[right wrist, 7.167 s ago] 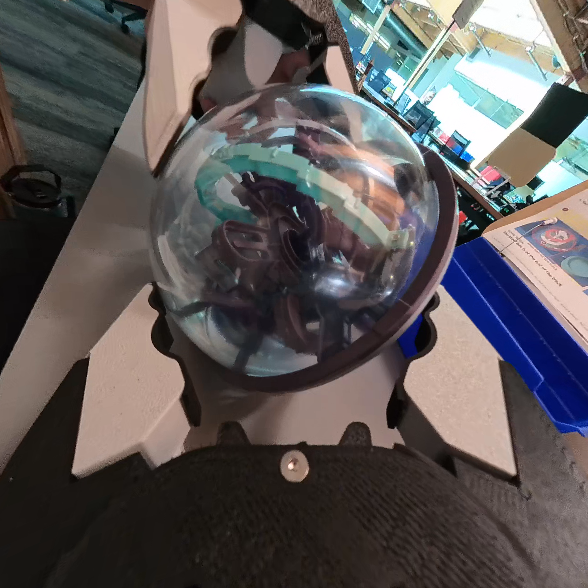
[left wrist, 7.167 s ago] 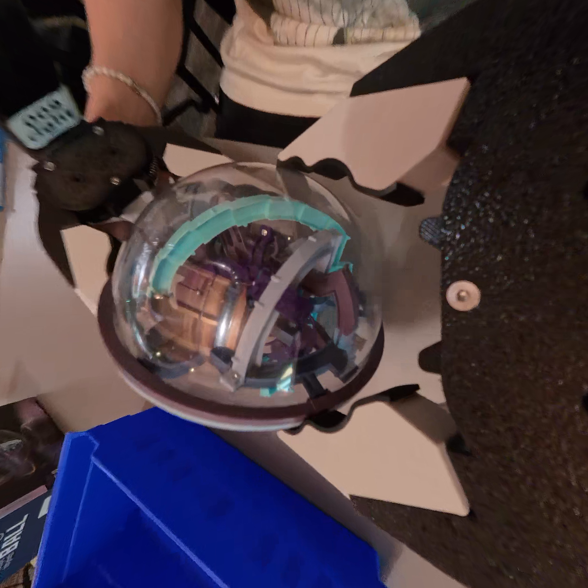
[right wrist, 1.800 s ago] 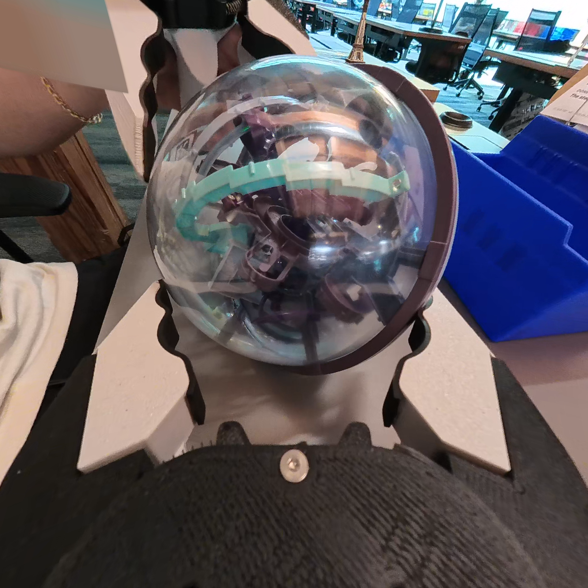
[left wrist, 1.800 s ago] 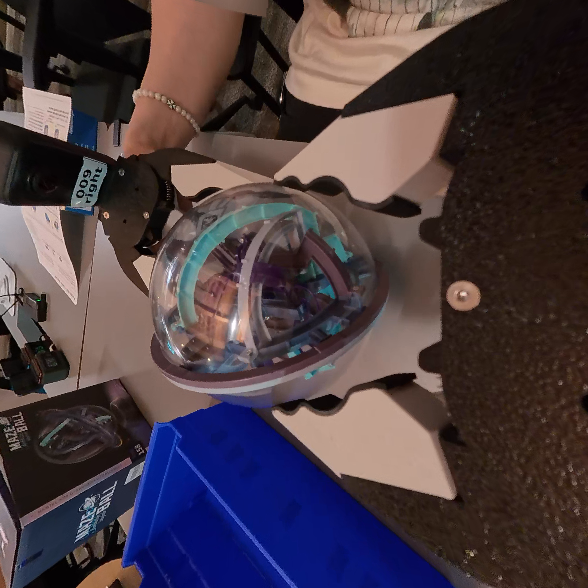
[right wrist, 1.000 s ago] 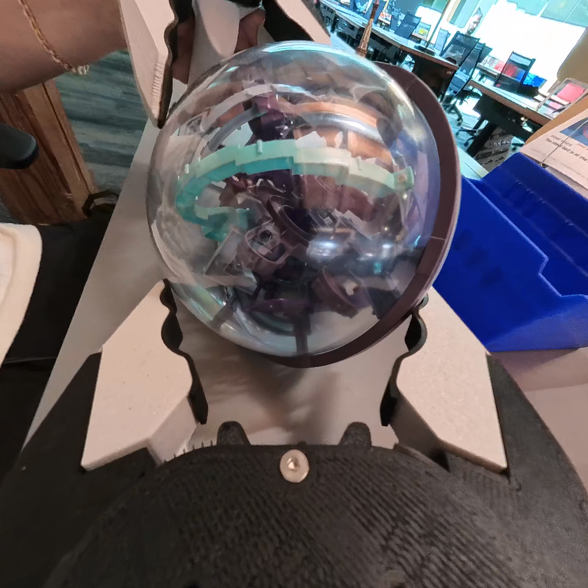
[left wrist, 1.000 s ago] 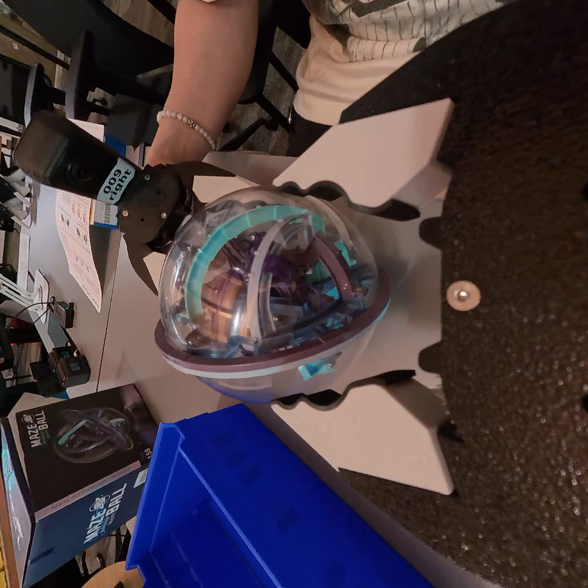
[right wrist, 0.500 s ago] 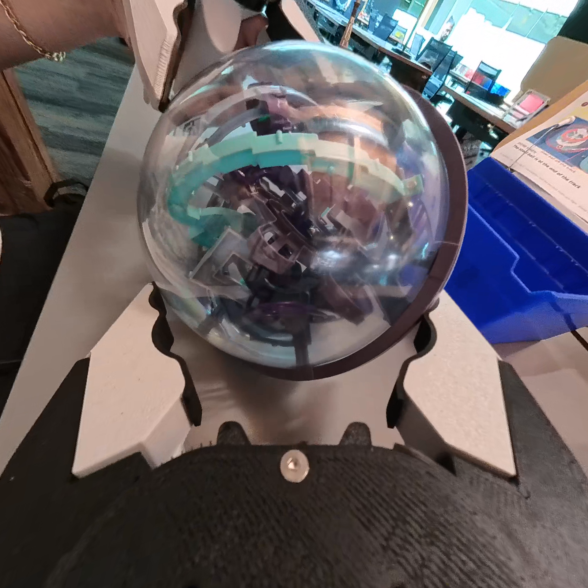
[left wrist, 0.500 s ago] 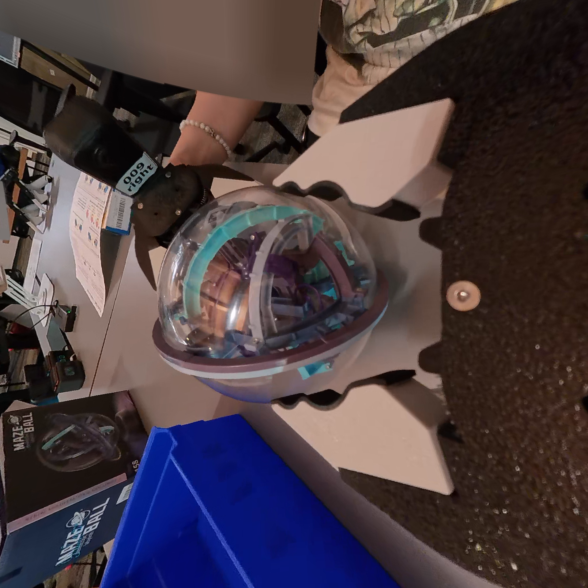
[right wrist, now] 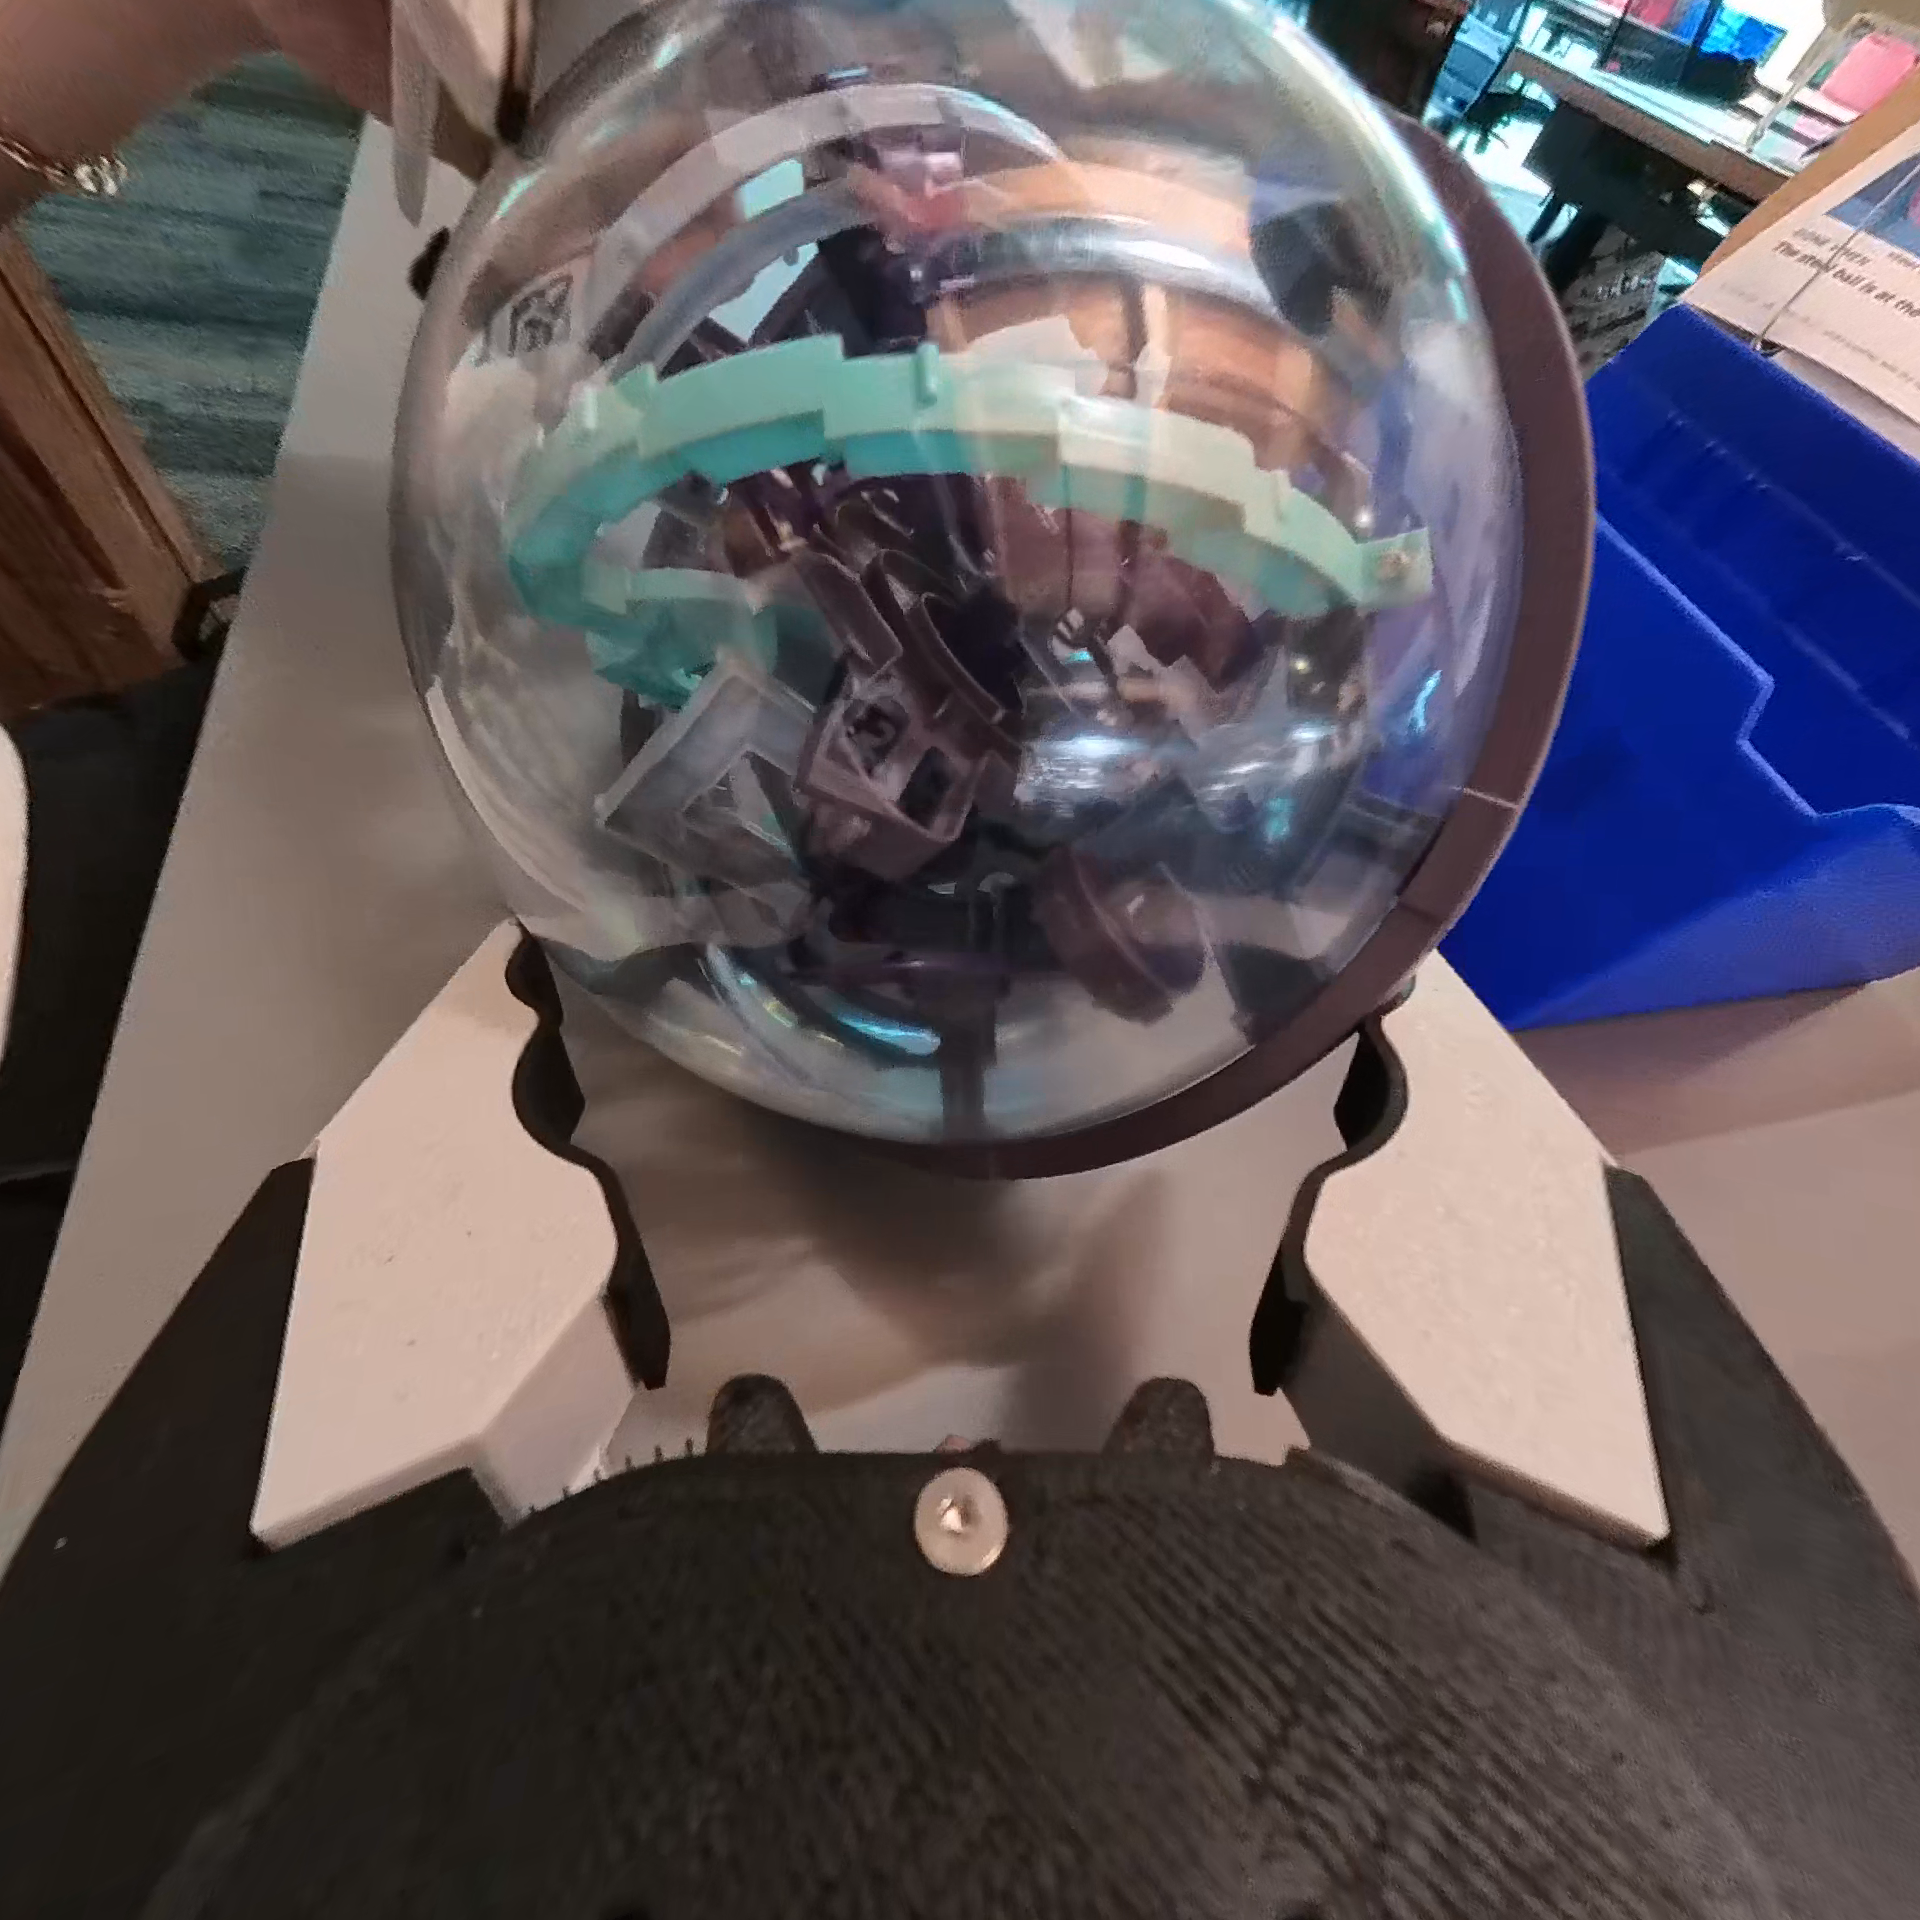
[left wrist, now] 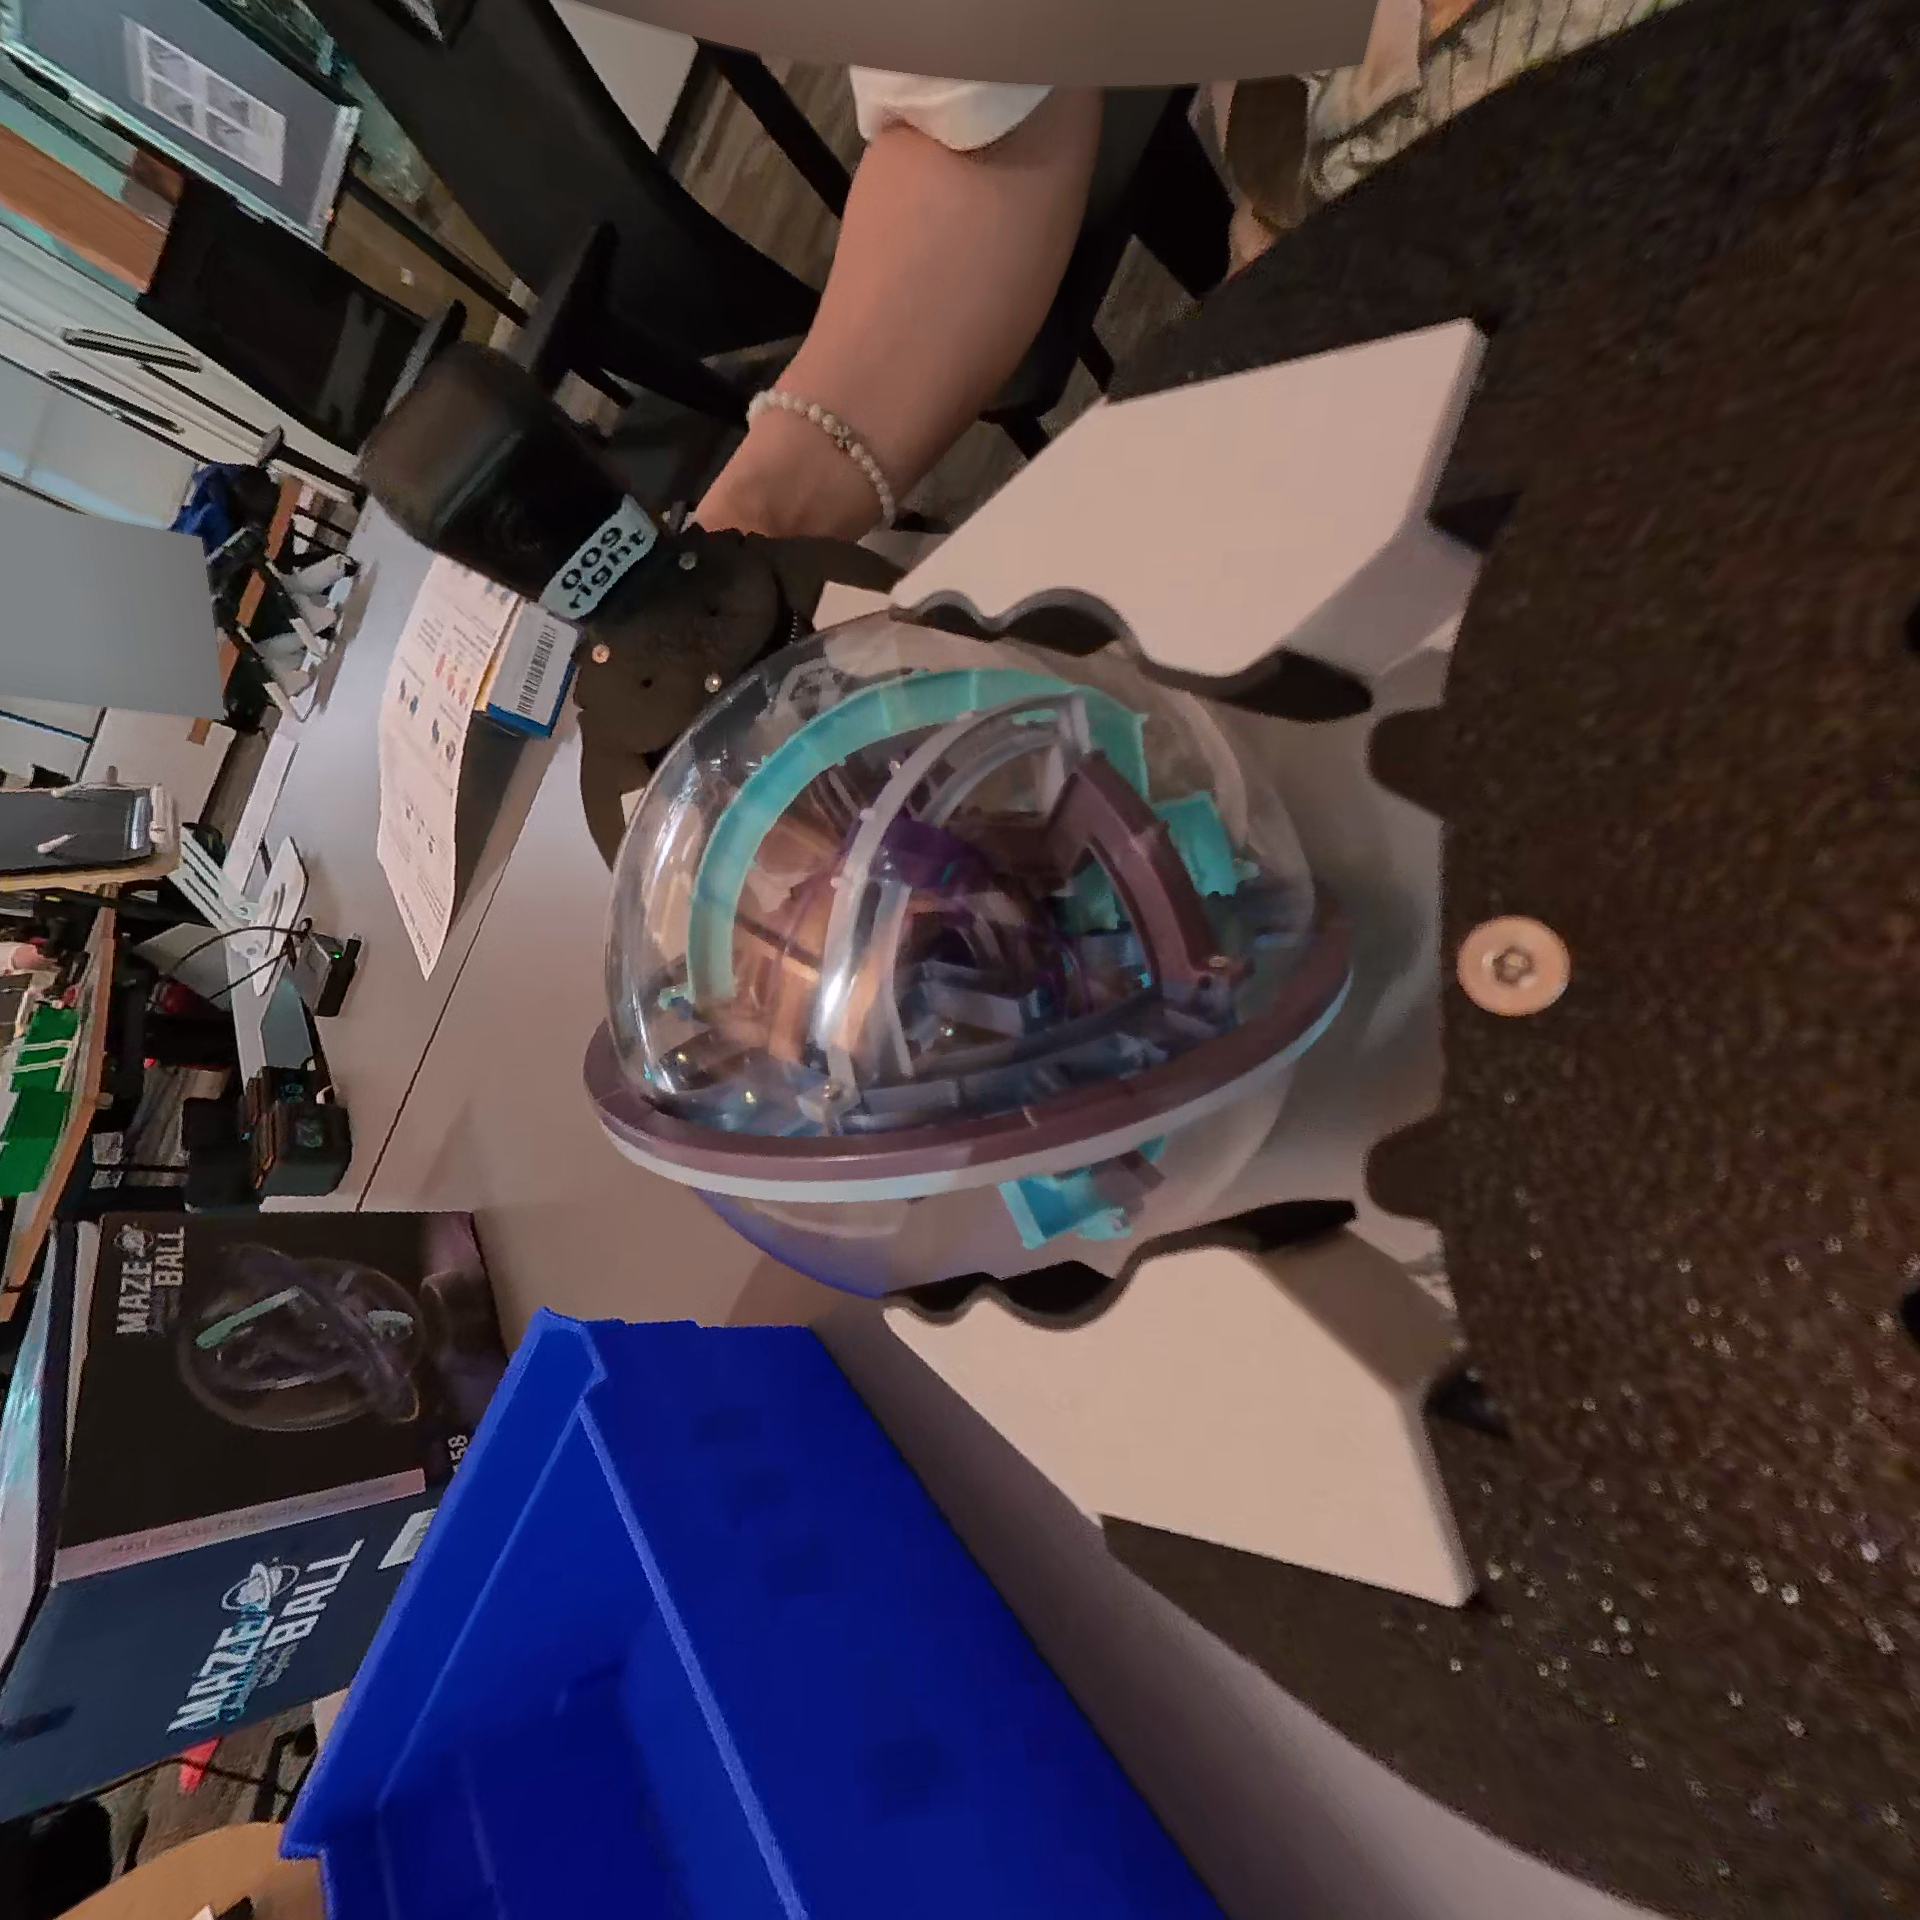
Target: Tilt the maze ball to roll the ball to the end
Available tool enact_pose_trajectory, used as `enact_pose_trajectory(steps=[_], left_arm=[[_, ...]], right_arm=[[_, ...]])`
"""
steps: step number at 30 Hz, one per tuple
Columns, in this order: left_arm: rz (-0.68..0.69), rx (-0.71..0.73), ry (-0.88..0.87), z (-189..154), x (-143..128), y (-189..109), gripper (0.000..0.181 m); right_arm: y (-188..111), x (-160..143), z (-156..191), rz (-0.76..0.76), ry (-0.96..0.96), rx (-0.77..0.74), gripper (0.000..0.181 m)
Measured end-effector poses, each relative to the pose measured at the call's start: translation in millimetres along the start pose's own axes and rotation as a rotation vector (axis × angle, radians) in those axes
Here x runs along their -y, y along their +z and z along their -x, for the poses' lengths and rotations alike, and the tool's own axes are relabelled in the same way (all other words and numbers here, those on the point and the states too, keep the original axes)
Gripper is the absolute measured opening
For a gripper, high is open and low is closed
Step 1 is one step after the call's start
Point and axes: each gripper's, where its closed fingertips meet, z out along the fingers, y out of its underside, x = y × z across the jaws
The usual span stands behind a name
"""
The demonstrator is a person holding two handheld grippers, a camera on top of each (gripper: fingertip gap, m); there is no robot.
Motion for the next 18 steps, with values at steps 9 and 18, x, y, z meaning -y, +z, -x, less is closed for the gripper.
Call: enact_pose_trajectory(steps=[9, 18], left_arm=[[-0.016, -0.027, -0.107, 9, 3, -2, 0.116], [-0.025, -0.025, -0.194, 19, 5, -1, 0.116]], right_arm=[[4, 4, -3, -0.017, 0.010, 0.002, 0.147], [7, 5, -5, -0.021, 0.084, 0.053, 0.147]])
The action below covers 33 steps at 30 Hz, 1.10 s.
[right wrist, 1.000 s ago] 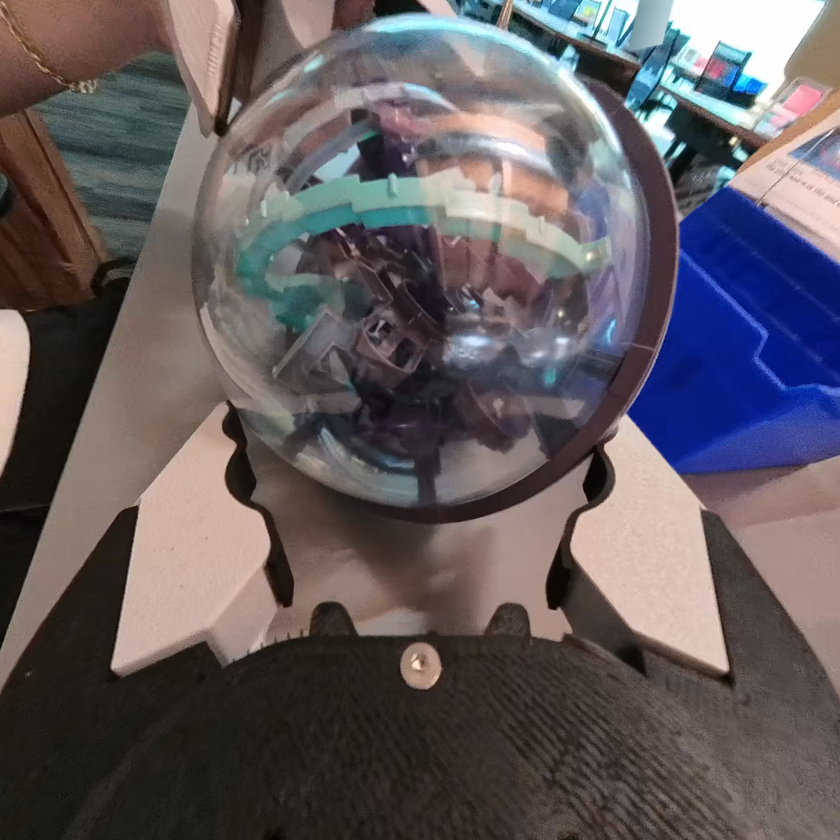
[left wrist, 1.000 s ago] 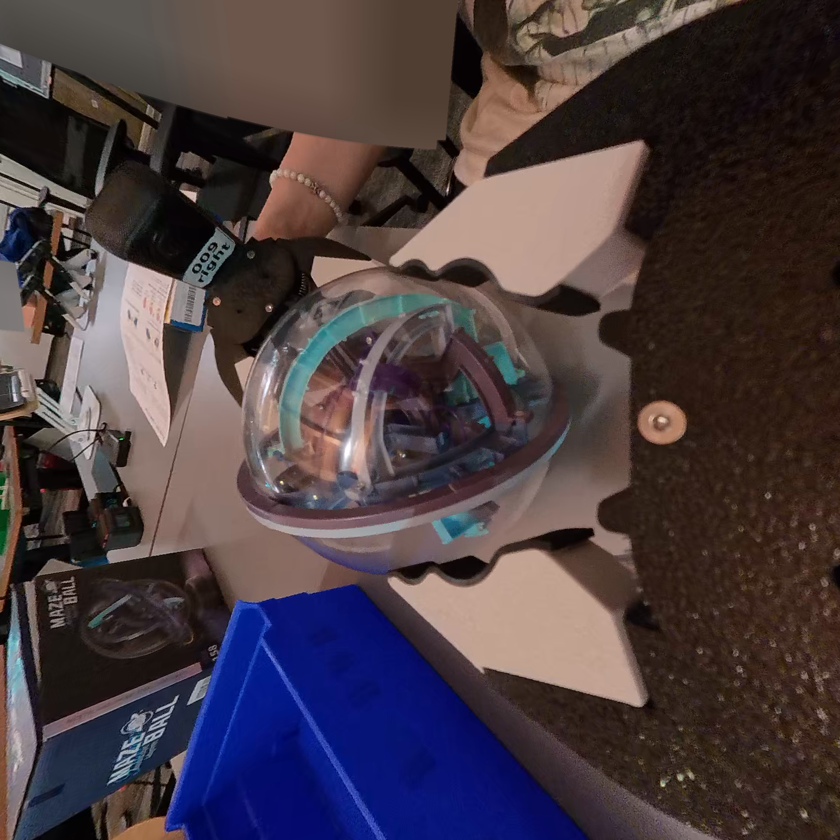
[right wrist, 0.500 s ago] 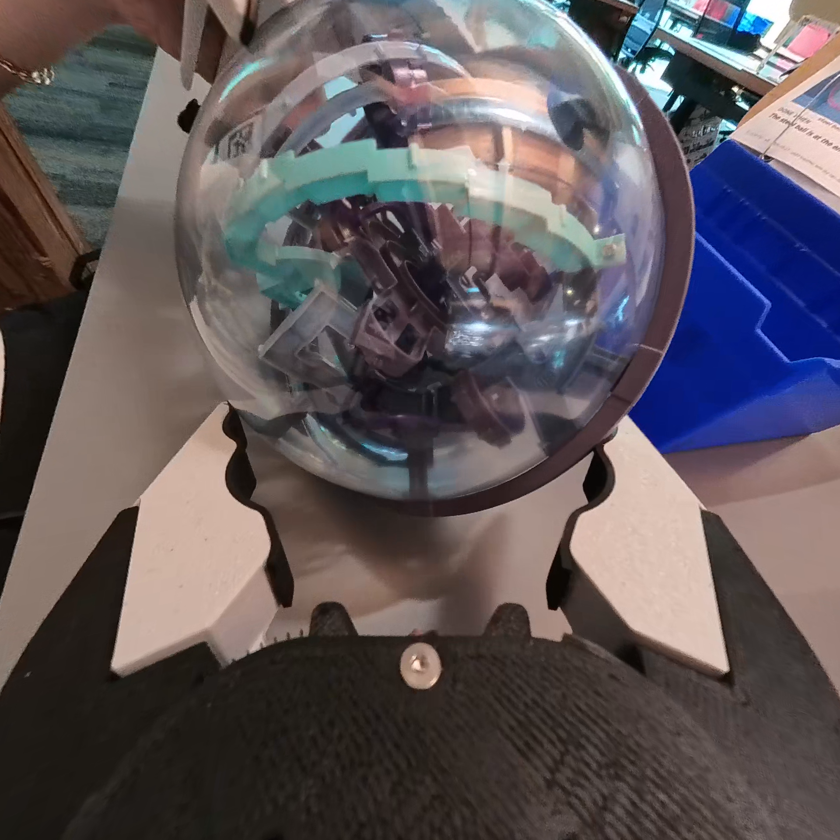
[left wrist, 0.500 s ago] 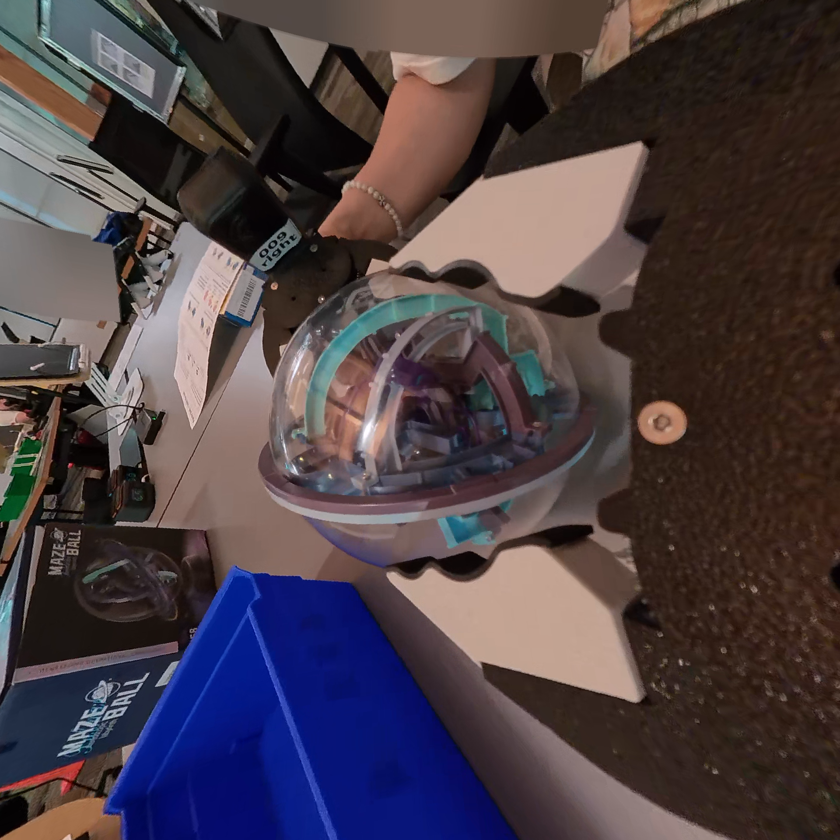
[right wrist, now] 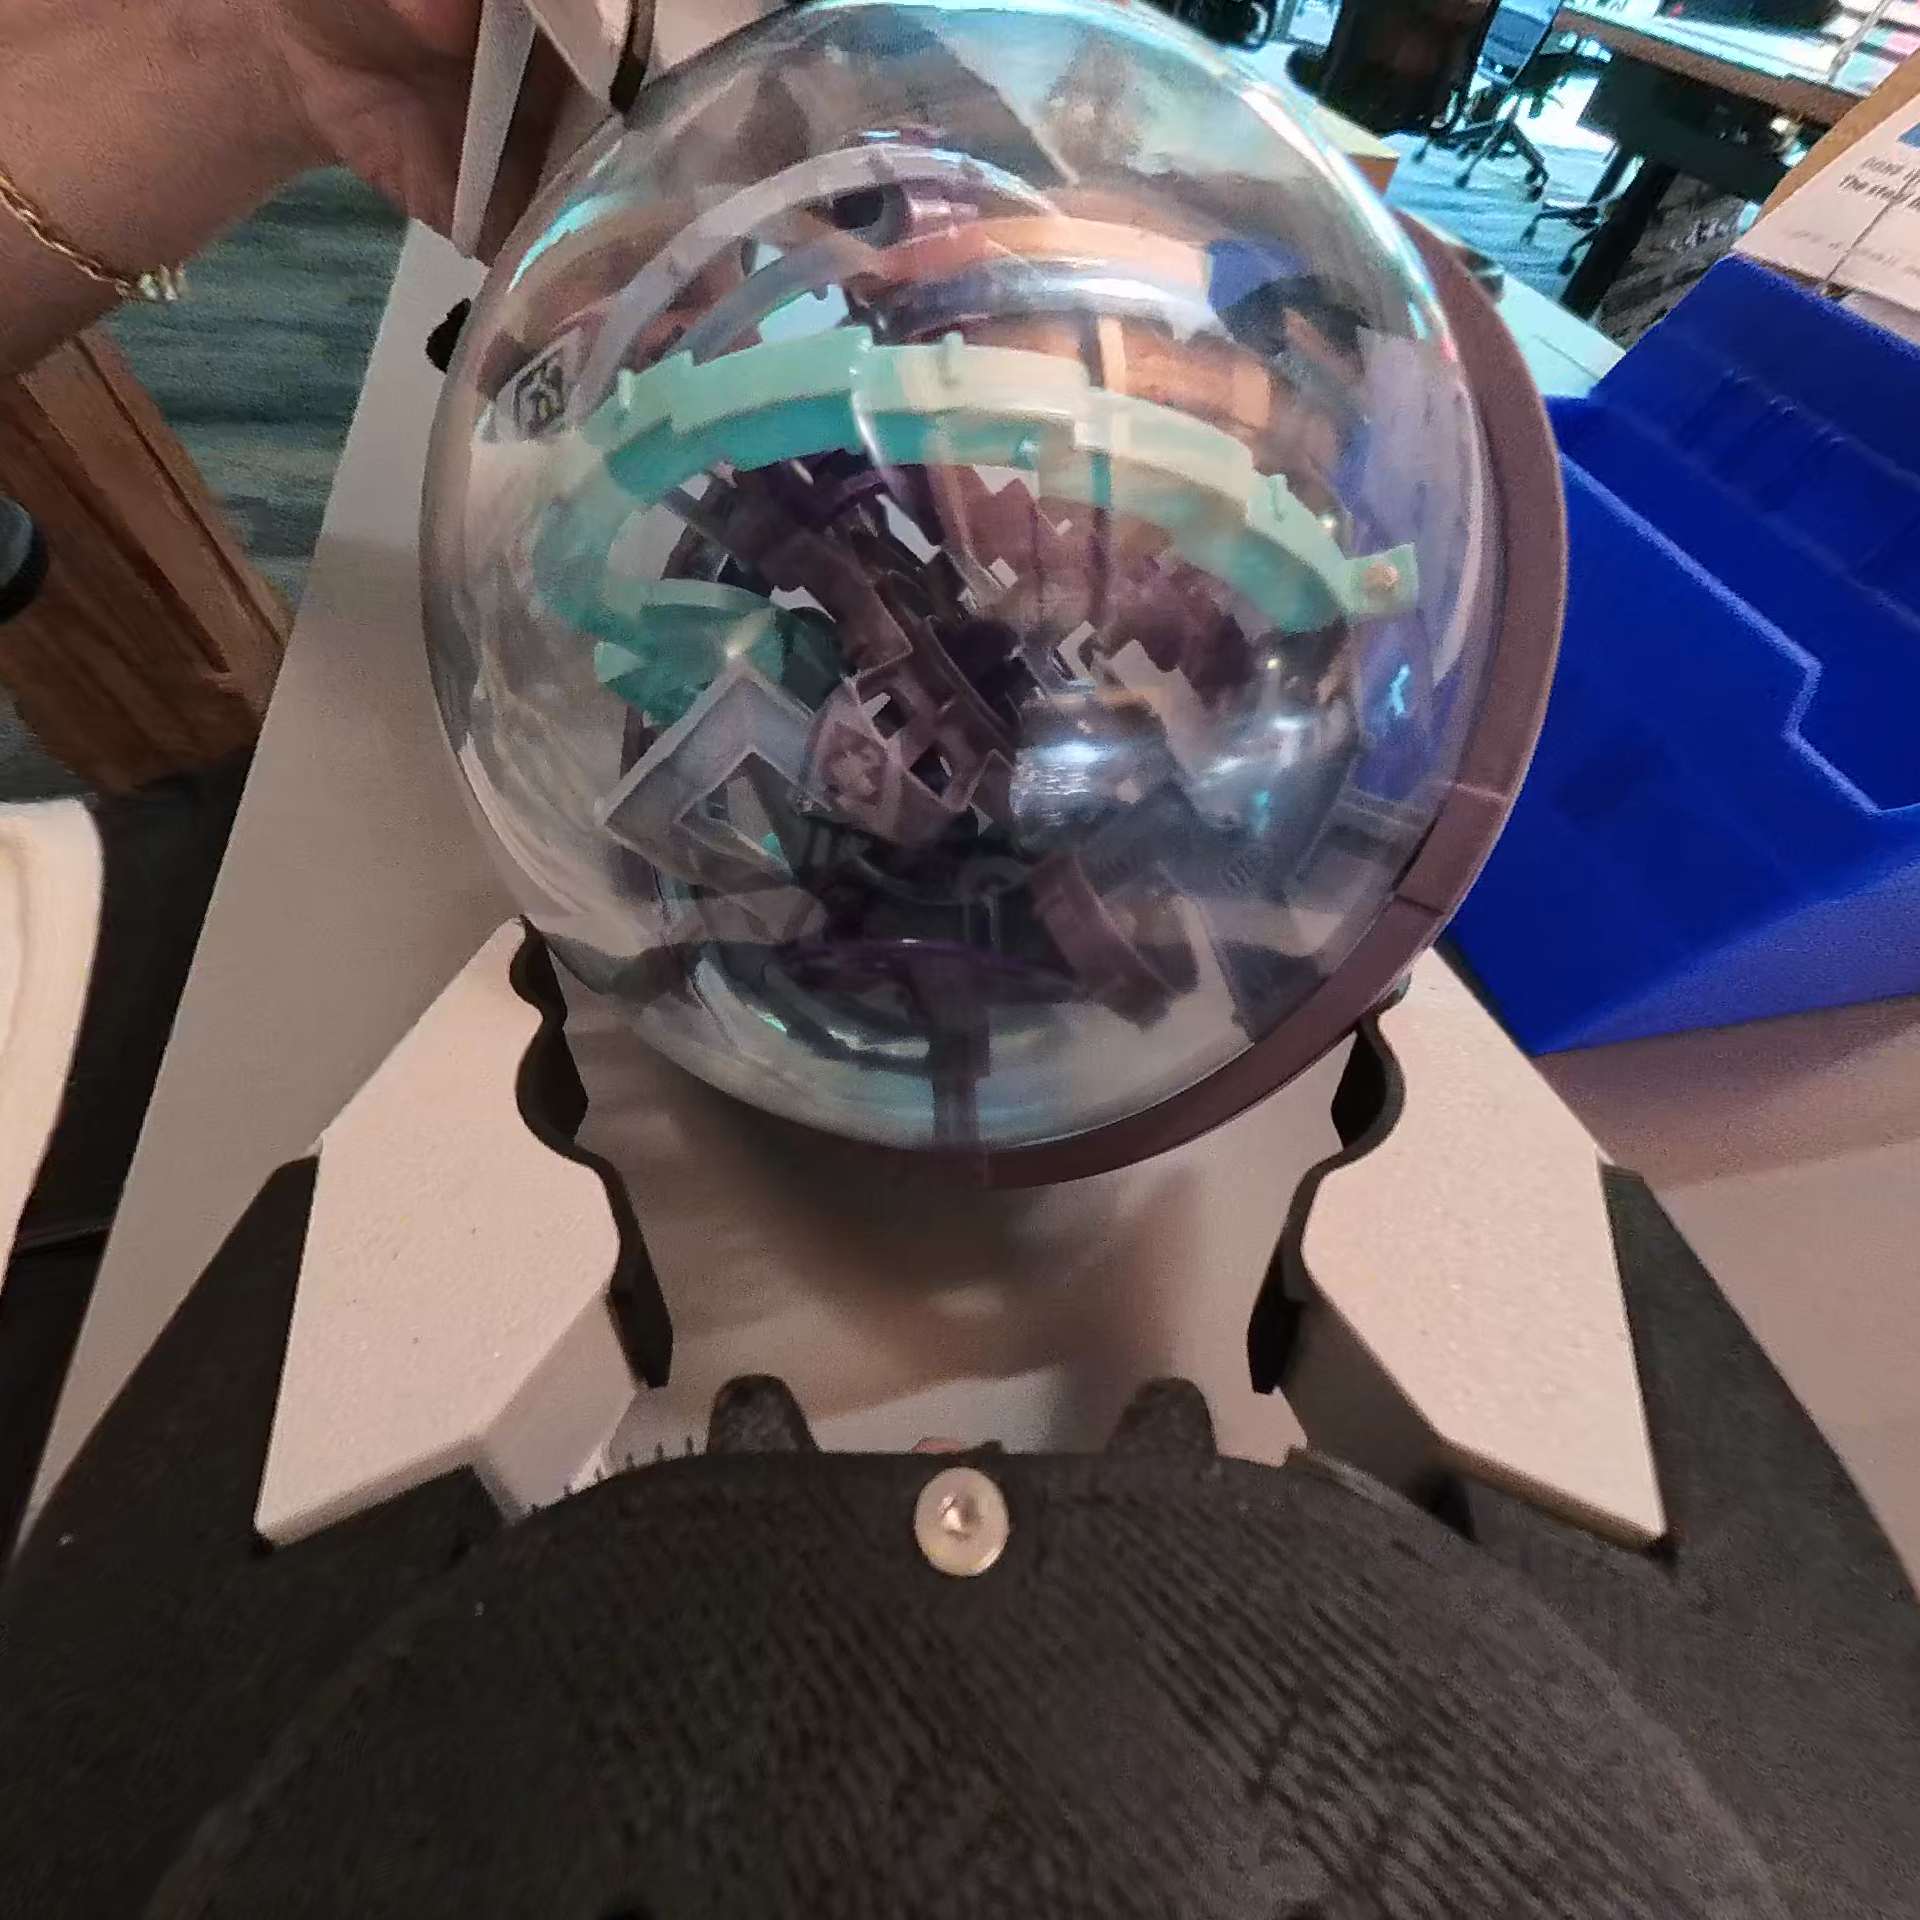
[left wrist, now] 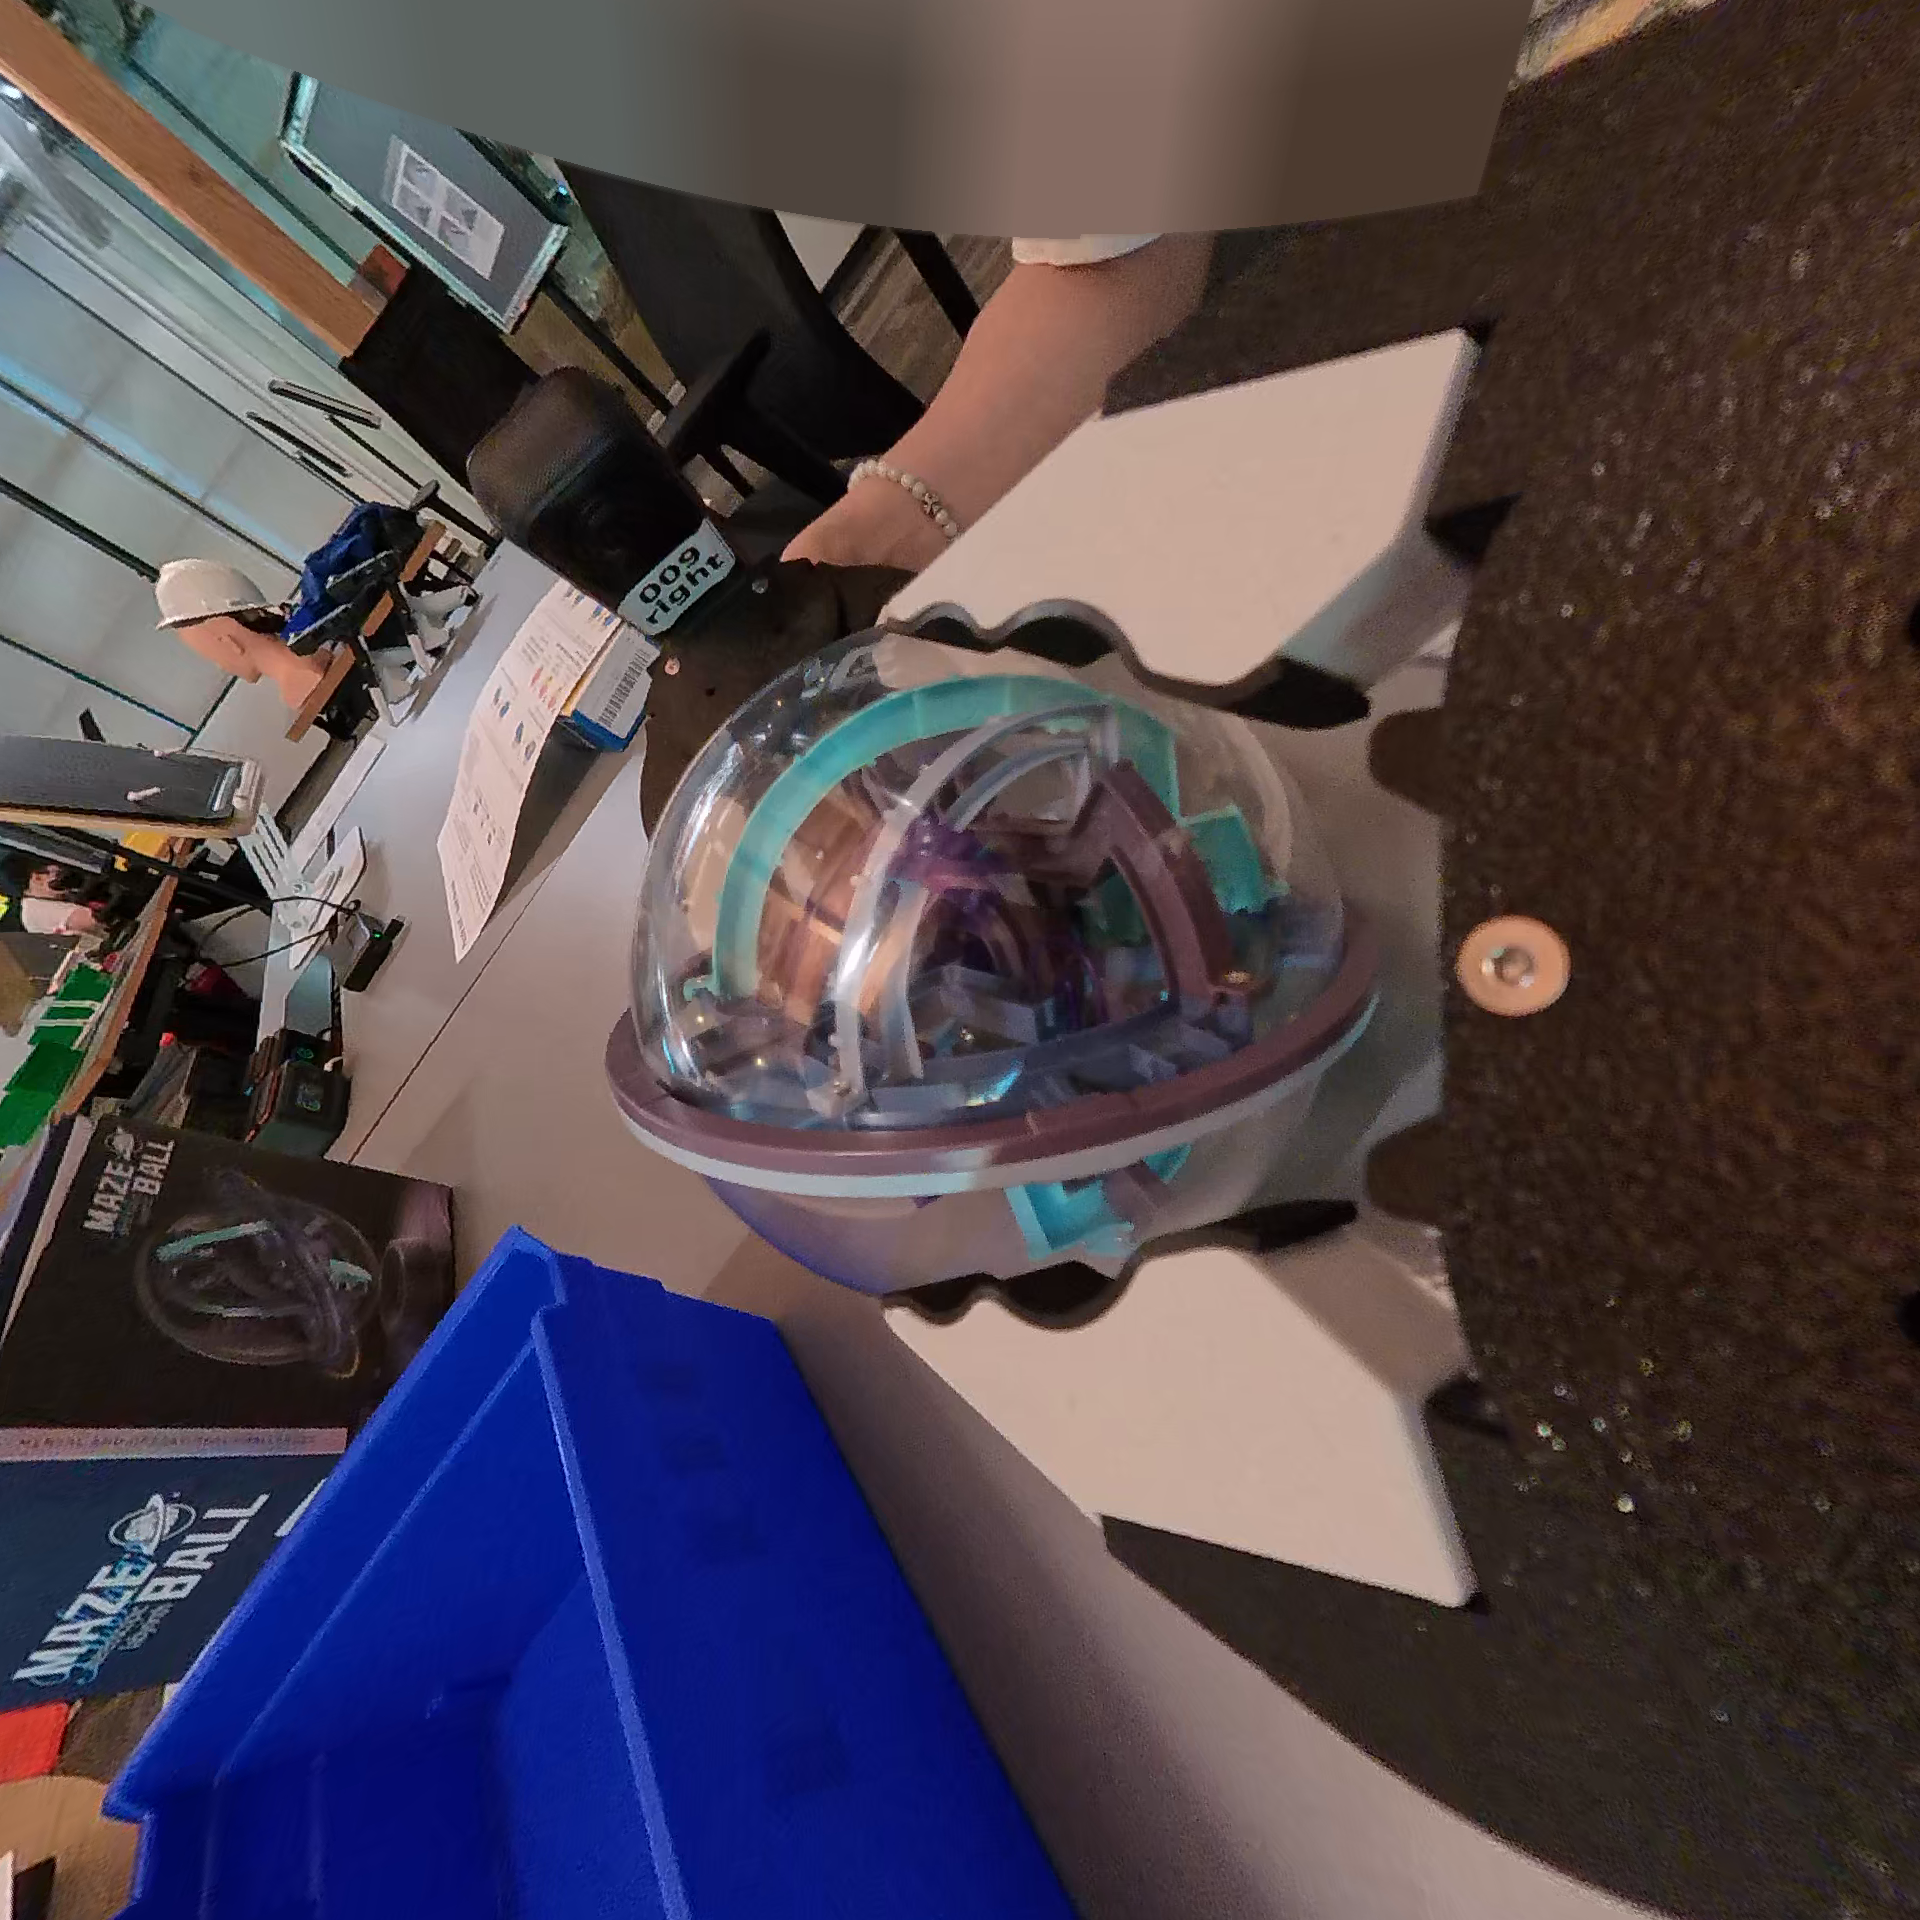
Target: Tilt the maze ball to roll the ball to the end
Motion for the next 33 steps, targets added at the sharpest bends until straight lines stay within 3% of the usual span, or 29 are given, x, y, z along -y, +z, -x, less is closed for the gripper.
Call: enact_pose_trajectory(steps=[15, 33], left_arm=[[-0.040, -0.048, -0.045, 7, 2, -5, 0.116], [-0.053, -0.156, 0.056, -2, -3, -11, 0.115]], right_arm=[[6, 3, 3, 0.005, 0.055, -0.005, 0.143], [2, -2, 7, 0.033, -0.119, -0.130, 0.135]])
